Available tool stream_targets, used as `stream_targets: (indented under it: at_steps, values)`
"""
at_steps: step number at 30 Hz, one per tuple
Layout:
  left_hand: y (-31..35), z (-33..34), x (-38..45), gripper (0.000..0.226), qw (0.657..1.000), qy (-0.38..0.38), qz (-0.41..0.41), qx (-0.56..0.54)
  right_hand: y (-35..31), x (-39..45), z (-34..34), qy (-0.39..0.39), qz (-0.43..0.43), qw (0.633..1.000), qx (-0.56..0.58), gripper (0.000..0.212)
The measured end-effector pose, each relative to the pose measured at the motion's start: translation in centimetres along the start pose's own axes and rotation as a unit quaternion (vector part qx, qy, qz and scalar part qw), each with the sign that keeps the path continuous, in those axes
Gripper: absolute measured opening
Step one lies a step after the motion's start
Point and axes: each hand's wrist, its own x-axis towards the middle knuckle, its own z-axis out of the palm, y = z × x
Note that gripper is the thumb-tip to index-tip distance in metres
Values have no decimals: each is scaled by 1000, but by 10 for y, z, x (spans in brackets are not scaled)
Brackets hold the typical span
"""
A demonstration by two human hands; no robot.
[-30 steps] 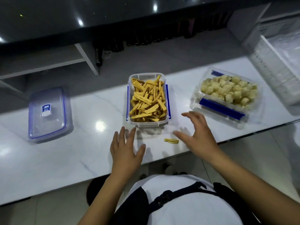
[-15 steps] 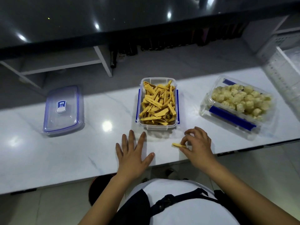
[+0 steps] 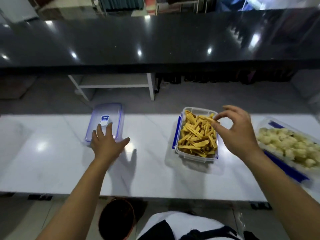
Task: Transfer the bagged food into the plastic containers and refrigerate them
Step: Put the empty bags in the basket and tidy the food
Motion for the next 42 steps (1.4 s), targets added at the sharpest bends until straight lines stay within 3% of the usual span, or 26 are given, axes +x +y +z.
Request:
stream_targets:
  at_steps: [4, 7, 10, 16, 20, 22, 24, 27, 30, 36, 42]
  values:
    - [-12, -9, 42, 122, 996, -59, -61, 13, -26, -8, 33, -122, 0, 988, -91, 55]
    - [-22, -5, 55, 131, 993, -88, -82, 18, -31, -49, 64, -196, -71, 958, -196, 72]
    - [-27, 0, 59, 129, 990, -103, -79, 47, -12, -92, 92, -263, -81, 926, -260, 80]
    - [-24, 1, 53, 118, 995, -59, -42, 66, 30, -115, 110, -242, -149, 908, -308, 81]
    - [-7, -6, 25, 115, 998, 2, 11, 68, 19, -121, 100, -207, -97, 955, -188, 71]
    - [7, -12, 0, 117, 999, 11, 45, 13, 6, -126, 89, -158, -55, 985, -50, 63]
    - [26, -19, -34, 118, 993, 20, 100, -58, -11, -127, 70, -116, 16, 987, 109, 62]
    - [56, -28, -98, 122, 970, 27, 207, -123, -36, -127, 36, -67, 162, 922, 346, 67]
    - [83, -28, -154, 123, 941, 7, 300, -154, -45, -134, 7, -31, 217, 840, 497, 73]
    - [114, -7, -209, 116, 914, -54, 377, -138, -42, -160, -18, 99, 249, 819, 507, 56]
    - [129, 5, -227, 119, 877, -185, 404, -183, -8, -181, -41, 135, 271, 830, 468, 62]
